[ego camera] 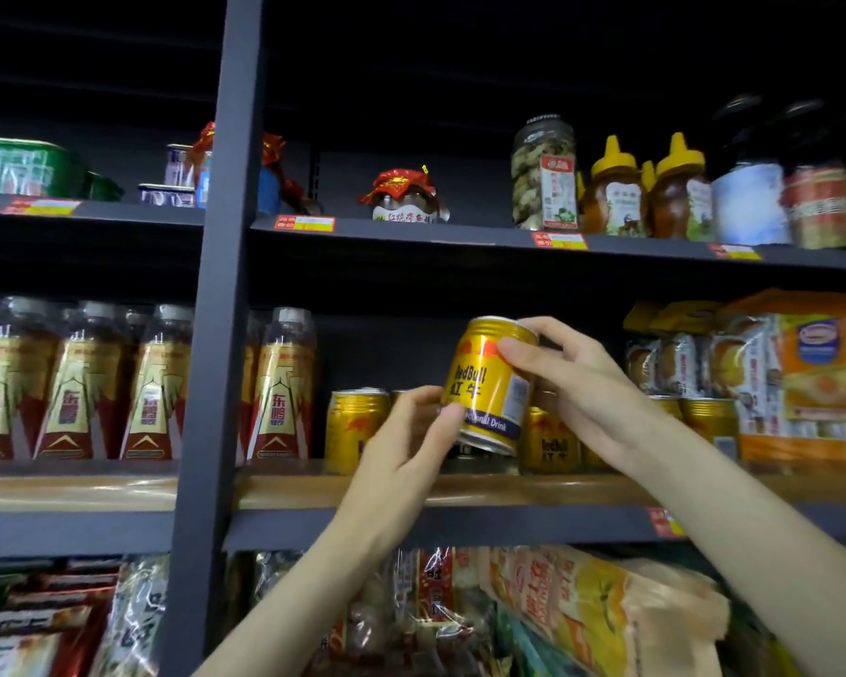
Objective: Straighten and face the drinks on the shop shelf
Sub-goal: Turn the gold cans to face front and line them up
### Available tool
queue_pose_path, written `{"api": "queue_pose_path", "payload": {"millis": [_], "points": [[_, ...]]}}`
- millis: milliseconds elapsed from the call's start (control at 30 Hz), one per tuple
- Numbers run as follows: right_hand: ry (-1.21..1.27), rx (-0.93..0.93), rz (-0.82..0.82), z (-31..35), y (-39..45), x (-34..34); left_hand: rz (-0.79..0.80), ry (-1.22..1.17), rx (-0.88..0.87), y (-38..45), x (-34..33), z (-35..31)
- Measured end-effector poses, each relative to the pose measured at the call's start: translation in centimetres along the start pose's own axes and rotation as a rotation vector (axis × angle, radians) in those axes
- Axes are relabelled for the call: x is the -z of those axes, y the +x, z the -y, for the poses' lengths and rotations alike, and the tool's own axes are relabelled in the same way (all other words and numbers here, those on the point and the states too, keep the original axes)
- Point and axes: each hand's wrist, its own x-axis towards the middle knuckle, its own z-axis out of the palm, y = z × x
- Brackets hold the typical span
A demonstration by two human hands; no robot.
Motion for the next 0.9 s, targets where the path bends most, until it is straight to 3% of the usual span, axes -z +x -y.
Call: {"api": "queue_pose_path", "payload": {"millis": [67, 133, 300, 567, 900], "points": [[0.066, 0.04, 0.025, 0.1, -0.3, -0.4, 0.069, -0.21, 0.156, 0.0, -0.6, 0.1], [0.111, 0.055, 0.054, 0.1, -0.6, -0.5, 0.014, -0.298, 0.185, -0.3, -0.6, 0.1], [0.084, -0.111, 0.132, -0.1, -1.6, -0.7, -0.229, -0.02, -0.037, -0.8, 0.6, 0.0], [0.665, -0.464, -0.038, -1.4, -2.6, -3.1, -0.266, 0.185, -0.263, -0.3, 0.4, -1.4], [0.675, -0.468, -0.015, -1.8, -2.9, -1.5, -0.204, 0.285, -0.309, 0.1, 0.0, -2.0]]}}
